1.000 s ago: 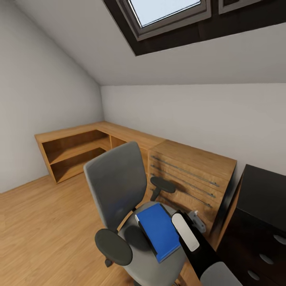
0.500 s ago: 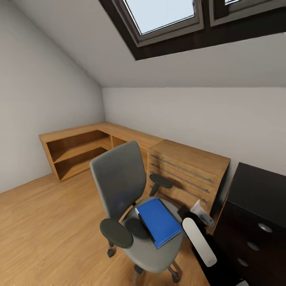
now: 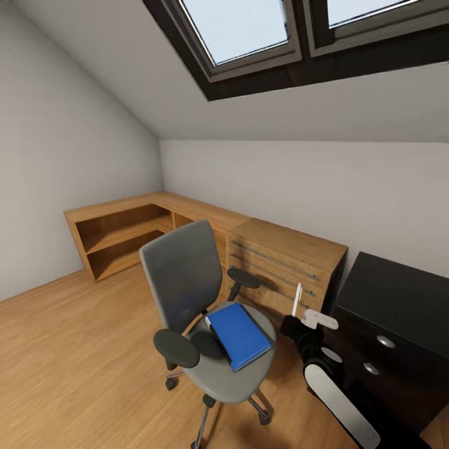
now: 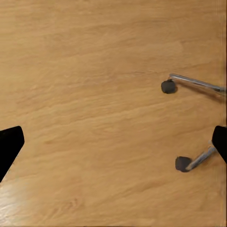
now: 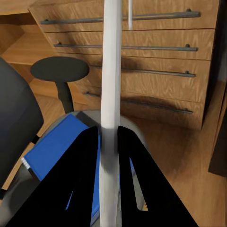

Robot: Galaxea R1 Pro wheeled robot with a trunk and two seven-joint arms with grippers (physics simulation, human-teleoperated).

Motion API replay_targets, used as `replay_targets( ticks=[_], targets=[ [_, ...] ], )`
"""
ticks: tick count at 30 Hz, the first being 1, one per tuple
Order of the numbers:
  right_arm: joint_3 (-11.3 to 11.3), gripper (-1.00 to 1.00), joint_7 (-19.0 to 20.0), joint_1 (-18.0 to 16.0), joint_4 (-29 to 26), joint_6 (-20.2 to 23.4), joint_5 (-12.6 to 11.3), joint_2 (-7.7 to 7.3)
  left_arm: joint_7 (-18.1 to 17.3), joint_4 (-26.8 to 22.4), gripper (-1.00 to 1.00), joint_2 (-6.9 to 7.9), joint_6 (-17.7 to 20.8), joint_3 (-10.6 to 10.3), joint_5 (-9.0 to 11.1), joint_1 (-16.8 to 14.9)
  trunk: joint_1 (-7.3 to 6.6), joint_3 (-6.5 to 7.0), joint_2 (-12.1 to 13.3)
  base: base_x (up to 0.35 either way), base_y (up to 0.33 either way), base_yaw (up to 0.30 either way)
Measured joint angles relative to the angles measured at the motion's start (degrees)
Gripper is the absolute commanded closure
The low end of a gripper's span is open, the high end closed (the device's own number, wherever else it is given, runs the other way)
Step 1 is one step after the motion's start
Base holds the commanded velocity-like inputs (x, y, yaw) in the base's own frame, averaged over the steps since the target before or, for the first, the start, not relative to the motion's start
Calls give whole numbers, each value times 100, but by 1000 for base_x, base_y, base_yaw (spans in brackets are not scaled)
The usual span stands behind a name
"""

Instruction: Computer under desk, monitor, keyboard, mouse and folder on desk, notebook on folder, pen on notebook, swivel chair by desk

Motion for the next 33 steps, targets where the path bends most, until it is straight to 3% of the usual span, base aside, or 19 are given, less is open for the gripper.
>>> replay_targets(
  ticks=[2, 5, 10, 11, 14, 15, 16, 18, 21, 23, 25, 28, 31, 33],
  targets=[
    [-10, 100, 9, 0, 11, -5, 13, -4, -335, -425, -100, 0, -370, -2, -85, 372, -44, 35, 80, -4, -1, 0],
    [-18, 100, 8, 0, 10, -8, 18, -10, -596, -909, -100, -1, -592, -3, -117, 800, -110, 89, 200, -1, 0, 0],
    [-20, 100, -1, 0, -26, 10, 13, -17, -678, -1788, -100, -79, -468, -63, -155, 963, -220, 179, 401, 0, 0, 0],
    [-20, 100, -2, 0, -27, 13, 13, -17, -674, -1947, -100, -97, -249, -168, -181, 968, -242, 198, 441, 0, 0, 0],
    [-20, 100, -2, 0, -40, 19, 11, -18, -640, -2451, -100, -187, 1040, -750, -226, 982, -308, 251, 562, 0, 0, 0],
    [-22, 100, -2, 0, -43, 18, 11, -18, -632, -2485, -100, -279, 1180, -942, -231, 982, -330, 269, 602, 0, 0, 0],
    [-27, 100, -2, -1, -46, 20, 13, -18, -632, -2513, -100, -458, 1307, -1283, -237, 966, -352, 287, 642, 0, 0, 0],
    [-36, 100, -2, -1, -48, 23, 17, -18, -445, -2530, -100, -623, 1424, -1746, -252, 869, -396, 323, 722, 0, 0, 0],
    [-68, 100, -8, -1, -49, 10, 21, -18, 320, -2539, -100, -724, 1502, -2228, -246, 652, -461, 377, 843, 0, 0, 0],
    [-93, 100, -18, -1, -48, 1, 26, -18, 727, -2541, -100, -751, 1510, -2371, -231, 565, -505, 413, 923, 0, 0, 0],
    [-154, 100, -29, -1, -44, -5, 28, -18, 920, -2516, -100, -762, 1511, -2427, -208, 529, -549, 449, 1003, 0, 0, 0],
    [-374, 100, -35, -1, -42, -9, 30, -13, 1040, -2344, -100, -750, 1506, -2462, -201, 509, -615, 503, 1124, 0, 0, -45],
    [-439, 100, -30, 0, -36, -8, 23, -16, 1054, -2118, -100, -743, 1514, -2482, -273, 504, -660, 539, 1205, 0, 0, -199],
    [-447, 100, -22, 1, -35, 2, 20, -18, 1043, -2064, -100, -745, 1531, -2645, -477, 503, -660, 539, 1206, 0, 0, -273]
  ],
)
